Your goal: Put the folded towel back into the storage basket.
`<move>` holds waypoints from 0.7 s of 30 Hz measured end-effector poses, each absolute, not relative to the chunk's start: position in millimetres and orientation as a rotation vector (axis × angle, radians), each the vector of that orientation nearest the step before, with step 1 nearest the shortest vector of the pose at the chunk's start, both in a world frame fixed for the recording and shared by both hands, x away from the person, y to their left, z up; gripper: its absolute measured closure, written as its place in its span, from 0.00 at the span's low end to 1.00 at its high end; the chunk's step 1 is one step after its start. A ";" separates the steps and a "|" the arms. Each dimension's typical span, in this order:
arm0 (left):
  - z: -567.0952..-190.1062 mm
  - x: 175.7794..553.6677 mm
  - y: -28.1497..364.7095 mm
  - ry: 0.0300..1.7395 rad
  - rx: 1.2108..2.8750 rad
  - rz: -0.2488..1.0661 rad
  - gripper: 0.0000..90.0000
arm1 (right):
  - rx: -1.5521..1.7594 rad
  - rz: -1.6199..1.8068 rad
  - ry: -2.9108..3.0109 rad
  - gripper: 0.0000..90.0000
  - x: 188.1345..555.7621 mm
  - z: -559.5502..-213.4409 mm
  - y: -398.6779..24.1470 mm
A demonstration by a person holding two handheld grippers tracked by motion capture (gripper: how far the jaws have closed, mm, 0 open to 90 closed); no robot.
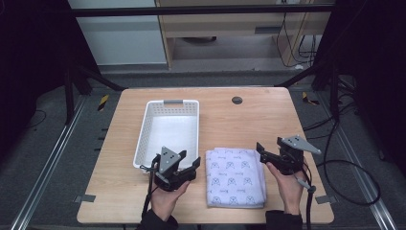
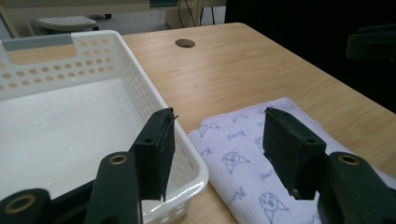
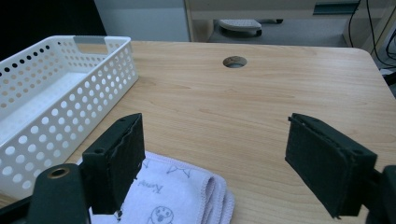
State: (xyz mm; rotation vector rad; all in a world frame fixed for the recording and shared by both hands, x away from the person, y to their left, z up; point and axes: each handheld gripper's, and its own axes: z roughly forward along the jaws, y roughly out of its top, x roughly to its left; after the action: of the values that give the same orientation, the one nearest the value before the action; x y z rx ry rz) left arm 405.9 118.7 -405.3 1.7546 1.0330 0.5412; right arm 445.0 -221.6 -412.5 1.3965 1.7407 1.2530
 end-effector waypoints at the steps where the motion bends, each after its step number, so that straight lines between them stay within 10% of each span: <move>1: -406.8 405.0 118.2 1.032 1.755 0.537 0.48 | 1.400 1.255 1.744 0.22 445.3 -412.9 -221.4; 21: -441.2 388.5 101.0 1.036 1.828 0.448 0.55 | 1.424 1.209 1.825 0.25 454.5 -433.3 -215.3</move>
State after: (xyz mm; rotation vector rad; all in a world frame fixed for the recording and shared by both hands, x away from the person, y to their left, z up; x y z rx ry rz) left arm 388.5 101.0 -441.2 1.8281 1.0361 0.4475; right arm 454.5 -215.3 -433.3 1.4242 1.8255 1.2094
